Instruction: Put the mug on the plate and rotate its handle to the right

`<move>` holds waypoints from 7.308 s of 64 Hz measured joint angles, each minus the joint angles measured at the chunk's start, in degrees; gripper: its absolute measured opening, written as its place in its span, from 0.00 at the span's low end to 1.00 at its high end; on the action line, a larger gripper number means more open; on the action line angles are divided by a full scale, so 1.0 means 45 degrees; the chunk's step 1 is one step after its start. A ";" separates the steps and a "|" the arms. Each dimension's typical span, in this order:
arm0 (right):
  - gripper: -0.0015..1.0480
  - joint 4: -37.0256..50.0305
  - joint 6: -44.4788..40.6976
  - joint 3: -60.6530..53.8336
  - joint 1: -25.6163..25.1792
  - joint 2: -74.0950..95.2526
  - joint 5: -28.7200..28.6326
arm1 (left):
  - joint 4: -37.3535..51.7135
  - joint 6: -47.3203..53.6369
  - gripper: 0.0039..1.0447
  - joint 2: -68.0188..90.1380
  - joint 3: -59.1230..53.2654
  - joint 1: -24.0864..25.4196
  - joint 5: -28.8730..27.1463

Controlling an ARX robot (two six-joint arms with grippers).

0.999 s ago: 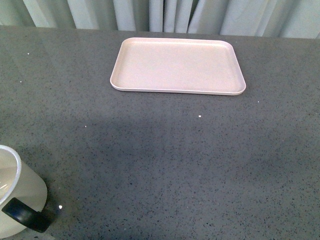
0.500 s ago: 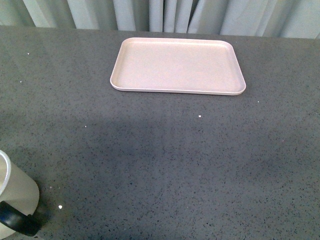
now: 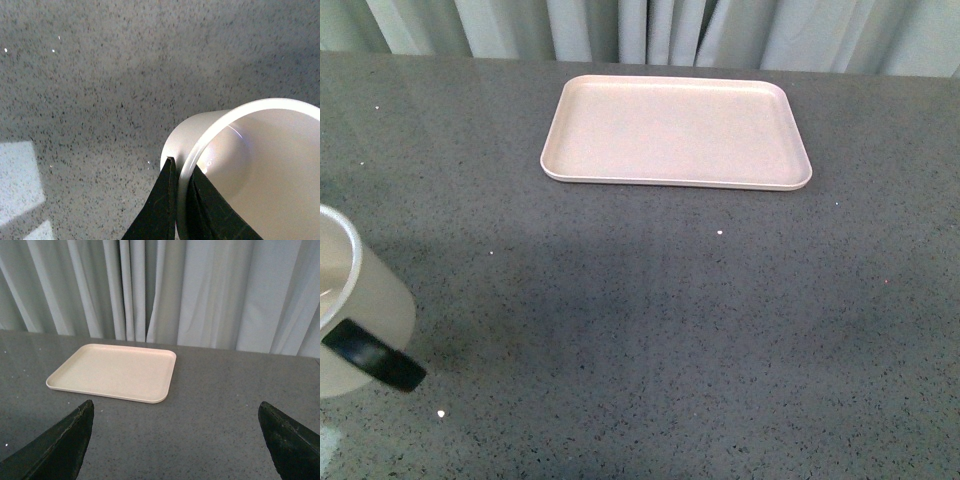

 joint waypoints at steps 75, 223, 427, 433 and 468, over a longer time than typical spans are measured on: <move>0.91 0.0000 0.0000 0.0000 0.0000 0.0000 0.0000 | -0.0627 -0.6052 0.02 0.7922 1.0550 -0.4906 -0.2404; 0.91 0.0000 0.0000 0.0000 0.0000 0.0000 0.0000 | -0.4920 -0.4303 0.93 1.5149 2.0594 -0.5085 -0.1180; 0.91 0.0000 0.0000 0.0000 0.0000 0.0000 0.0010 | 0.2759 -0.4362 0.01 -1.6490 -0.7451 -0.0806 -0.3915; 0.91 0.0000 -0.0005 0.0000 0.0000 0.0000 -0.0005 | 0.2671 -0.4362 0.01 -1.6524 -0.7451 -0.0801 -0.3915; 0.91 0.0000 0.0000 0.0000 0.0000 0.0000 0.0000 | 0.2671 -0.4357 0.93 -1.6538 -0.7451 -0.0801 -0.3920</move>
